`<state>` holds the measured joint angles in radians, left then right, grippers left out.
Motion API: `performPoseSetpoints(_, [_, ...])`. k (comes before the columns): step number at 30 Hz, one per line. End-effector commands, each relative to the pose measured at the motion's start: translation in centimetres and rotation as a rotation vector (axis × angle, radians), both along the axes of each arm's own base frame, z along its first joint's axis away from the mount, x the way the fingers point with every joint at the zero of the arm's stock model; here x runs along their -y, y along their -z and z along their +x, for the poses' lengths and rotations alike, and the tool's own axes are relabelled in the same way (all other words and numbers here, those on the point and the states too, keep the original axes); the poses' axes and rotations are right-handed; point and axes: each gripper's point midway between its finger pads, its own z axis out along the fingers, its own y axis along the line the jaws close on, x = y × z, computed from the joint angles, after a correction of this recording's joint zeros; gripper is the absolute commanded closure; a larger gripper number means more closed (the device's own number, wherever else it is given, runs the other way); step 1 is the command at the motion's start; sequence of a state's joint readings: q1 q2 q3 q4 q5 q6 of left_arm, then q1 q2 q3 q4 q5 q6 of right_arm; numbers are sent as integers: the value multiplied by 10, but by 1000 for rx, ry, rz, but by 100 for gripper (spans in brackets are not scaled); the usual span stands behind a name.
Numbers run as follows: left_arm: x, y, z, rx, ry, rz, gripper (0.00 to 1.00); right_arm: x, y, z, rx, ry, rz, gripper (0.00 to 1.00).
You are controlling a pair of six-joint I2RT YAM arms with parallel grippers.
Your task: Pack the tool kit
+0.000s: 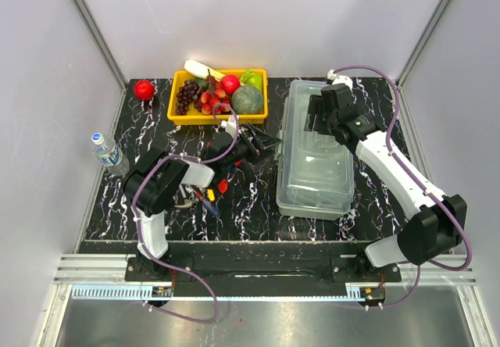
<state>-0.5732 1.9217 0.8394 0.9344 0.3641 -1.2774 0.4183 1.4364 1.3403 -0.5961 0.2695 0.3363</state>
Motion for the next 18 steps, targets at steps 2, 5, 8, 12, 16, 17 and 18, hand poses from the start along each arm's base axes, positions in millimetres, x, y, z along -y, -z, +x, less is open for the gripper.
performPoseSetpoints(2, [-9, -24, -2, 92, -28, -31, 7, 16, 62, -42, -258, 15, -92, 26])
performPoseSetpoints(5, [-12, -24, -1, 92, -39, -51, 7, 16, 61, -42, -254, 16, -89, 26])
performPoseSetpoints(8, [-11, -21, 0, 93, -30, -37, 11, 16, 61, -42, -252, 16, -91, 26])
performPoseSetpoints(12, [-9, -25, -2, 116, -14, -50, 9, 17, 63, -43, -256, 20, -90, 26])
performPoseSetpoints(16, [-3, -40, -6, 130, 25, -189, 5, 18, 63, -44, -252, 25, -93, 25])
performPoseSetpoints(17, [-2, -40, -5, 115, 27, -219, 4, 19, 62, -43, -250, 28, -95, 25])
performPoseSetpoints(18, [-1, -39, -3, 103, 29, -235, 4, 19, 63, -44, -252, 27, -98, 25])
